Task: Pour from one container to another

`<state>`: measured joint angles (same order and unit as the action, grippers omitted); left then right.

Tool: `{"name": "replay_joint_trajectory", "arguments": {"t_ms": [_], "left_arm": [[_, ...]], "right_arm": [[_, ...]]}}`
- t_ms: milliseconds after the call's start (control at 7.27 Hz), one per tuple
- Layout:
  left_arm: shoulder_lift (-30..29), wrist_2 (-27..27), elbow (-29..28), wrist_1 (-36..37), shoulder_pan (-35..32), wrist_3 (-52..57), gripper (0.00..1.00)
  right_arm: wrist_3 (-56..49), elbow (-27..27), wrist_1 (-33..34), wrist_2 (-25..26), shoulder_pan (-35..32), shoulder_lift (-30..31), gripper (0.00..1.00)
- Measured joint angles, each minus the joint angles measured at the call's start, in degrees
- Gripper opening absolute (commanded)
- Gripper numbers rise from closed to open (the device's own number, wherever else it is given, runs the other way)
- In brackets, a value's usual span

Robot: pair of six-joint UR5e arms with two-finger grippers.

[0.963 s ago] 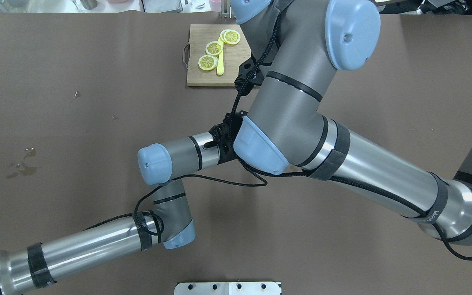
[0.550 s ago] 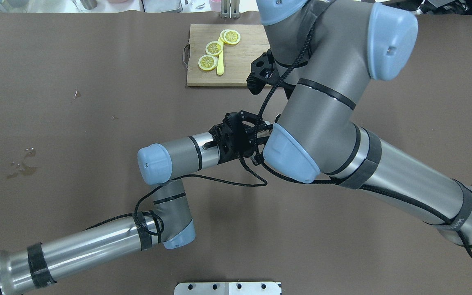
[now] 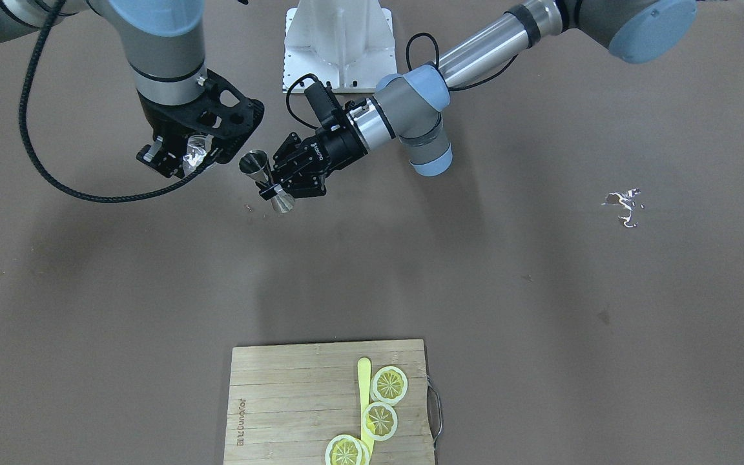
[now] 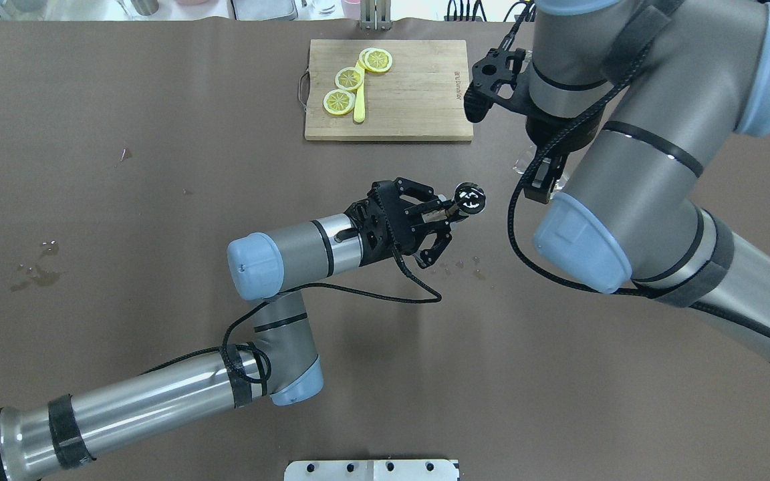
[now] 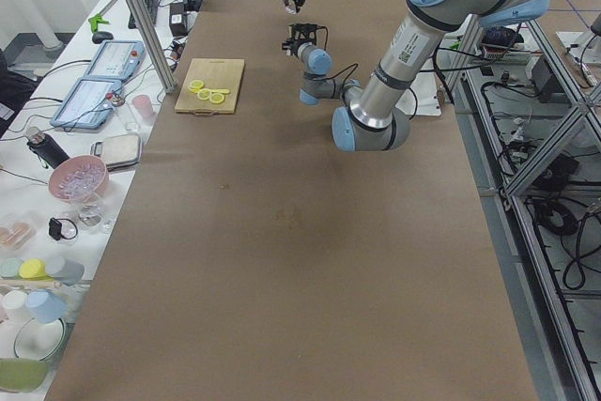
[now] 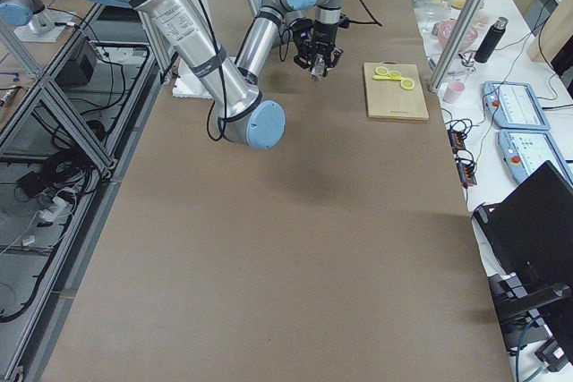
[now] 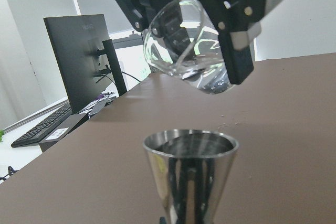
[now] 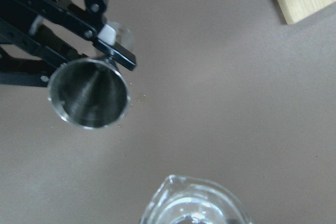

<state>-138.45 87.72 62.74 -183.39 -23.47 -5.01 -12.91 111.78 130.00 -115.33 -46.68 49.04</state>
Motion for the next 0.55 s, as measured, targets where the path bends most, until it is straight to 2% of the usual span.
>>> {"name": "replay_joint_trajectory", "arguments": {"t_ms": [550], "left_arm": [[0.1, -1.1, 1.4, -0.1, -0.2, -0.4, 0.0]], "right_arm": [[0.7, 1.9, -14.1, -3.6, -6.9, 11.5, 0.0]]}}
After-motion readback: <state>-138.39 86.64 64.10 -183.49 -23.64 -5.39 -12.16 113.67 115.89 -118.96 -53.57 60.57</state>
